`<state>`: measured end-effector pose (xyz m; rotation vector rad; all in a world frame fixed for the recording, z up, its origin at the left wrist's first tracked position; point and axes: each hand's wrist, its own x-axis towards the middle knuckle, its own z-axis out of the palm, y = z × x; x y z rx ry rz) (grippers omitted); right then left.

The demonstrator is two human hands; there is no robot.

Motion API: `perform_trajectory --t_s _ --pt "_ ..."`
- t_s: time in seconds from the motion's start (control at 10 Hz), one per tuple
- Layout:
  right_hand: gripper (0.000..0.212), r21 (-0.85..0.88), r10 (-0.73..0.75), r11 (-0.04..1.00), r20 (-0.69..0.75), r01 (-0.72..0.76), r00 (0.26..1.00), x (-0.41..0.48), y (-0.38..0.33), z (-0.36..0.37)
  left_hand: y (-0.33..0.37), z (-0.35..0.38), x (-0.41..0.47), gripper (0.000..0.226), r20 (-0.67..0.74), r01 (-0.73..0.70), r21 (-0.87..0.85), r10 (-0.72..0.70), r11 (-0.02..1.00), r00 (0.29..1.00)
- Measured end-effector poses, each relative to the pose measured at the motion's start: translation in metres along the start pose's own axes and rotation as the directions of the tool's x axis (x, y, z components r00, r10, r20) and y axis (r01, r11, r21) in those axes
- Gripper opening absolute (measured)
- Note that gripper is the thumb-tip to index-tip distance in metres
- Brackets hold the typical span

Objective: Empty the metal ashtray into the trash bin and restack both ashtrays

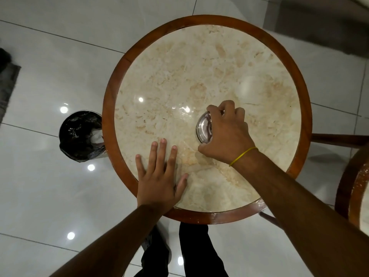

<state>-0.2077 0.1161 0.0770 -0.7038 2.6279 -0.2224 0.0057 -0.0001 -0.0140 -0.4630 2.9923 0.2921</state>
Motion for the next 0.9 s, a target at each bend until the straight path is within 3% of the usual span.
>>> perform_trajectory --t_s 0.4,0.8,0.9 --pt "0.098 0.03 -0.017 0.999 0.04 0.015 0.999 0.001 0.002 0.011 -0.001 0.002 0.001 0.086 0.016 0.004 0.008 -0.004 1.0 1.0" --pt "0.11 -0.07 -0.023 0.997 0.102 0.03 0.995 0.002 0.003 0.003 0.0 -0.004 0.001 0.086 0.07 -0.001 0.01 0.0 1.0 0.998" --pt "0.103 0.061 0.077 0.995 0.039 -0.08 0.996 -0.003 0.004 -0.007 -0.002 -0.019 0.01 0.085 0.071 -0.053 0.05 0.05 0.997 0.996"
